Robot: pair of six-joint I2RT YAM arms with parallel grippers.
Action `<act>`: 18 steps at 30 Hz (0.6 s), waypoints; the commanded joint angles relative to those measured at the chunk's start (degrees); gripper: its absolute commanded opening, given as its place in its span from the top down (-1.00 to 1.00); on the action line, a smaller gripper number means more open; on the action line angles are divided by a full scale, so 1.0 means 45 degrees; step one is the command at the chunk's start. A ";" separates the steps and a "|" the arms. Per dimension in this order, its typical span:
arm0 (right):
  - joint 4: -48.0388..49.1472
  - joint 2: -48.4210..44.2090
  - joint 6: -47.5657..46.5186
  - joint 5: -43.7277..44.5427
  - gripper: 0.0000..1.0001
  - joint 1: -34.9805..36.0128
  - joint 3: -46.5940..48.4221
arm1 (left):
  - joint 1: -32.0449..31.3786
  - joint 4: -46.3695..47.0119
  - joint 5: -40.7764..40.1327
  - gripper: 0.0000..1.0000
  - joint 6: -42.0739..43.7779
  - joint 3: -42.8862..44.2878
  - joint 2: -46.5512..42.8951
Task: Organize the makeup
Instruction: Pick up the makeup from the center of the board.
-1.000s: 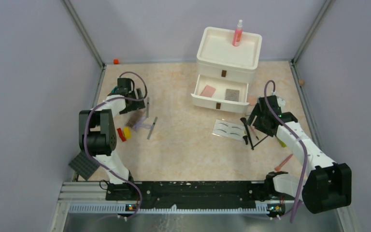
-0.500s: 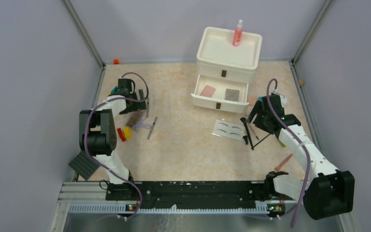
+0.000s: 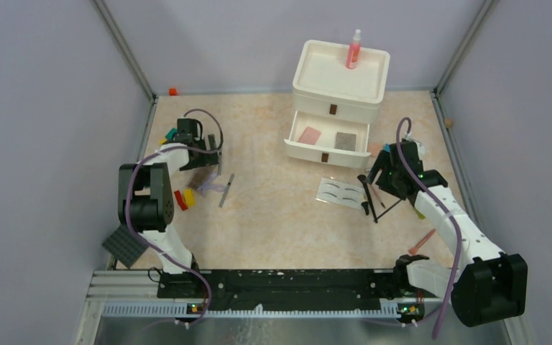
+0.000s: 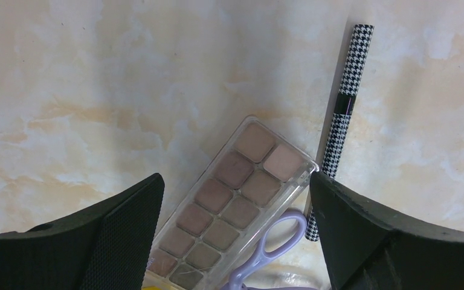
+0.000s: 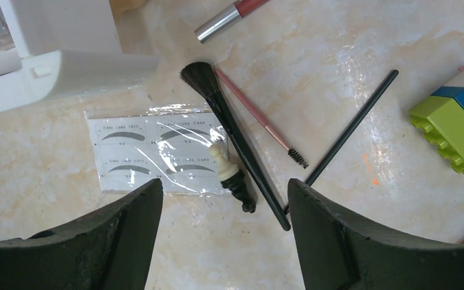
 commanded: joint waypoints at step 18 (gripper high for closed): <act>0.0481 -0.0504 -0.0192 -0.0725 -0.48 -0.0018 -0.0250 | -0.1178 -0.1248 -0.3659 -0.84 0.0066 0.0397 0.1069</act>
